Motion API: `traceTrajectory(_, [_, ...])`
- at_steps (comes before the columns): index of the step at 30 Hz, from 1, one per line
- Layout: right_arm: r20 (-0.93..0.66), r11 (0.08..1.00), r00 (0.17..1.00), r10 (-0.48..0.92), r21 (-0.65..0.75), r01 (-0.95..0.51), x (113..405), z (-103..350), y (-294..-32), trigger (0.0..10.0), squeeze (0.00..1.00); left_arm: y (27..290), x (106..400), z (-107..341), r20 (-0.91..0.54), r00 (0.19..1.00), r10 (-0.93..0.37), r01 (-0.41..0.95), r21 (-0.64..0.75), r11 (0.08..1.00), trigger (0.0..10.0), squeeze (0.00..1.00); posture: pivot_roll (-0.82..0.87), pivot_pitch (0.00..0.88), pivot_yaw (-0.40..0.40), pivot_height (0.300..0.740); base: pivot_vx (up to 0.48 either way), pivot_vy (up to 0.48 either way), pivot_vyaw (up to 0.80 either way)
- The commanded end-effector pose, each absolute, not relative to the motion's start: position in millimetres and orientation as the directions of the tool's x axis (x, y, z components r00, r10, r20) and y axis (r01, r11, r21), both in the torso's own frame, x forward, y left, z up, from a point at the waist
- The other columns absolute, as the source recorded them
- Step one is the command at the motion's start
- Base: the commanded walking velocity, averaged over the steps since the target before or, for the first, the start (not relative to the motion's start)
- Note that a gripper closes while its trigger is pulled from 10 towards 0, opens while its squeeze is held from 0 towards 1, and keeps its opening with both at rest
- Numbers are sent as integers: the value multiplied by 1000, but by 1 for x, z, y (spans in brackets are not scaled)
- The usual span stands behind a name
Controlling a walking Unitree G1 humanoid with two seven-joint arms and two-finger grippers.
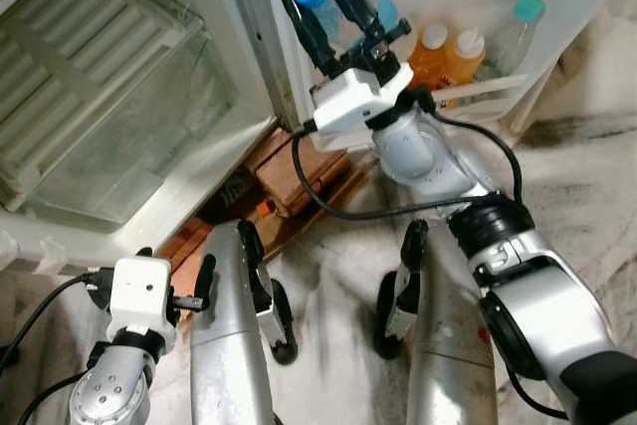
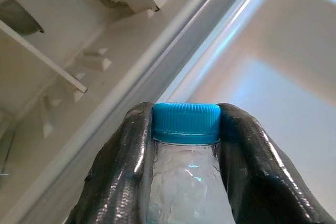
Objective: Restocking fridge
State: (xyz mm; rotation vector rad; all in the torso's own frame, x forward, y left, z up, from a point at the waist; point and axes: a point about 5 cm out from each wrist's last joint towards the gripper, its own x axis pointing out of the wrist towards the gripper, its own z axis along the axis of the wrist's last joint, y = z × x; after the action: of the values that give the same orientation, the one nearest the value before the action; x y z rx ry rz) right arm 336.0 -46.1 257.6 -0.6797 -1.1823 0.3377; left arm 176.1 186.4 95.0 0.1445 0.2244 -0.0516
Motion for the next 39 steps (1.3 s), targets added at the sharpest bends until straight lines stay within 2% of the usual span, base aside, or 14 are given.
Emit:
traceTrajectory(1, [700,743,420,578,-664,83,341,241,-44,10000,0,187,171,91,-257,966,-36,74,139,988,10000,0,335,407,124,519,0,0,0])
traceTrajectory(2, [677,731,449,583,-678,73,343,233,-44,10000,0,187,172,91,-256,966,-37,75,139,988,10000,0,336,408,127,519,0,0,0])
traceTrajectory(3, [598,716,563,571,-698,15,350,210,-44,10000,0,186,172,91,-257,966,-40,78,137,987,10000,0,336,407,127,519,0,0,0])
traceTrajectory(5, [530,701,633,564,-712,-28,353,192,-44,10000,0,185,172,91,-258,965,-44,81,137,987,10000,0,342,406,128,519,0,0,0])
traceTrajectory(7, [419,724,743,522,-678,-127,358,174,-44,10000,0,186,173,91,-256,966,-45,83,139,987,10000,0,349,404,131,519,0,0,0])
traceTrajectory(9, [394,734,767,507,-664,-144,360,170,-45,10000,0,188,174,92,-254,966,-44,82,142,987,10000,0,350,401,133,519,0,0,0])
traceTrajectory(18, [308,777,845,437,-603,-182,368,163,-56,10000,0,186,177,91,-254,966,-54,93,145,985,10000,0,340,391,137,519,0,0,0])
traceTrajectory(22, [217,804,896,388,-555,-213,375,155,-66,10000,0,187,180,90,-254,965,-59,99,148,984,10000,0,341,384,143,519,0,0,0])
traceTrajectory(26, [263,838,882,392,-497,-224,376,165,-70,10000,0,187,183,90,-249,967,-61,101,151,983,10000,0,333,370,135,519,0,0,0])
traceTrajectory(30, [415,876,798,437,-398,-272,371,190,-70,10000,0,183,192,90,-220,974,-47,80,144,986,10000,0,302,335,102,519,0,0,0])
traceTrajectory(32, [423,880,790,444,-374,-293,371,193,-71,10000,0,182,195,89,-218,975,-46,78,140,987,10000,0,287,326,93,519,0,0,0])
traceTrajectory(34, [402,877,796,453,-361,-317,371,191,-70,10000,0,181,196,87,-217,975,-47,79,137,987,10000,0,282,323,91,519,0,0,0])
traceTrajectory(37, [217,849,859,464,-386,-361,376,166,-71,10000,0,176,202,84,-213,976,-51,80,127,989,10000,0,265,297,77,519,0,0,0])
traceTrajectory(39, [165,845,867,471,-364,-391,374,156,-71,10000,0,175,203,84,-207,977,-53,80,124,989,10000,0,267,291,74,519,0,0,0])
